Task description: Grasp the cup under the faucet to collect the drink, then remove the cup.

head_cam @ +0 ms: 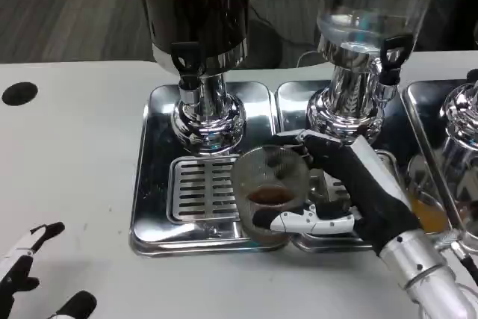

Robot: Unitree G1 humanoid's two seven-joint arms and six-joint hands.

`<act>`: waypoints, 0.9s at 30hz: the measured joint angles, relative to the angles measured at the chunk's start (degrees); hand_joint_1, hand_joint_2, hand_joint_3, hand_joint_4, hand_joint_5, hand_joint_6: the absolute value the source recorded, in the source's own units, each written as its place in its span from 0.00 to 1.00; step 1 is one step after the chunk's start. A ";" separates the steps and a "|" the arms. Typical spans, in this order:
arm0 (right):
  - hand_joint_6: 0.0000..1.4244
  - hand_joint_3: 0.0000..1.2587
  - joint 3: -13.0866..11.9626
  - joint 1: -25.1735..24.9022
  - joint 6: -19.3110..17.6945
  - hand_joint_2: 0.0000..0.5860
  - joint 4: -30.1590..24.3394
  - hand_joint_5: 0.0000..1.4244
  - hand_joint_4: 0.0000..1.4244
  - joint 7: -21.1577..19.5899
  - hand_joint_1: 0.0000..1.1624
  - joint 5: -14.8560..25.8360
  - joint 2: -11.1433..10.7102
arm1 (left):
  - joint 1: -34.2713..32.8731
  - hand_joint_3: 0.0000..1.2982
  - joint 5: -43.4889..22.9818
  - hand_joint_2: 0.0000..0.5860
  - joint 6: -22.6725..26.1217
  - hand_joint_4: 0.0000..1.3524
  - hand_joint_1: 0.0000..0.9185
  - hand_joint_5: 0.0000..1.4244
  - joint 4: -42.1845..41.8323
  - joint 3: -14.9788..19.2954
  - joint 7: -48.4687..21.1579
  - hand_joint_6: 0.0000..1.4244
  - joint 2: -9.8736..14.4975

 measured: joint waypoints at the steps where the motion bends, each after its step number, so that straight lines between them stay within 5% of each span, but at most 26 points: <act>1: 0.29 0.40 -0.29 0.40 0.00 0.18 -0.54 0.38 0.38 0.36 0.71 0.49 -0.25 | -0.06 0.12 0.03 0.13 0.14 0.04 0.00 0.06 -0.09 -0.11 -0.01 0.24 -0.02; 17: 0.29 0.40 -5.77 9.31 -2.33 0.18 -6.73 0.39 0.38 4.31 0.71 6.09 -5.44 | -1.10 0.12 0.68 0.14 1.82 0.04 0.00 0.06 -0.65 -1.85 -0.02 0.25 -0.57; 27: 0.29 0.41 -8.82 14.21 -4.85 0.18 -10.12 0.39 0.38 6.85 0.71 8.97 -6.55 | -1.95 0.12 1.99 0.14 2.90 0.04 0.00 0.06 -0.82 -2.26 -0.11 0.26 -0.66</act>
